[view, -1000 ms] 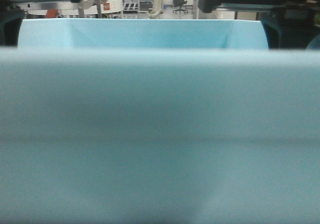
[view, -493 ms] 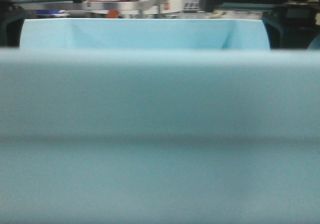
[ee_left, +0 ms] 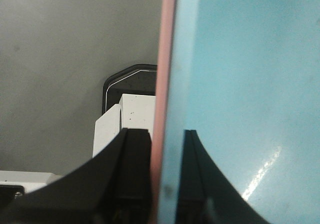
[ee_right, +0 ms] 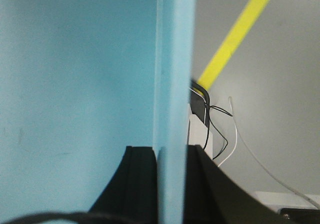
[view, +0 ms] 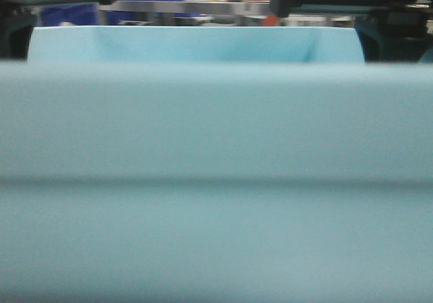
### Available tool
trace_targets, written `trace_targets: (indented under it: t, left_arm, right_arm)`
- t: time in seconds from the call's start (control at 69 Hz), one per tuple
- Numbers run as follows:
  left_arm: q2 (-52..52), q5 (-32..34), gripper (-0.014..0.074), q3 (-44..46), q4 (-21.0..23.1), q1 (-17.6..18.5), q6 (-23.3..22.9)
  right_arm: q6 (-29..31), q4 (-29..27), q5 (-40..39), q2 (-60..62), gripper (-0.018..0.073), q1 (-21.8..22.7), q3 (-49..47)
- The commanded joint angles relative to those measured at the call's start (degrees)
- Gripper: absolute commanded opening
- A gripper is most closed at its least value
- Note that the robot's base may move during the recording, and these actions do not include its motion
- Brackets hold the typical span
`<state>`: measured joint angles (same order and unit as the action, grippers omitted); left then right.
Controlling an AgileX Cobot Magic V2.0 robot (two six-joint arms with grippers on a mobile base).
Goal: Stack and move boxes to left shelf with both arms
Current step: 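Keep holding the stacked bins with both grippers during transport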
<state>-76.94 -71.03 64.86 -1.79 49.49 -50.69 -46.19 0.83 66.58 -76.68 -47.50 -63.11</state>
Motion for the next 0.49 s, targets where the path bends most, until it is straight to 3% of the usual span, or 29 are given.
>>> trace_targets:
  t: [0.0, 0.478]
  left_arm:
    - [2.13, -5.71, -0.0010, 1.89, -0.26, 0.53, -0.75]
    - [2.13, -5.71, -0.0010, 1.89, 1.07, 0.53, -0.75]
  right_arm:
    - [0.42, 0.62, -0.36, 1.97, 0.0057, -0.18, -1.81]
    - [0.42, 0.95, 0.27, 1.97, 0.0057, -0.18, -1.97]
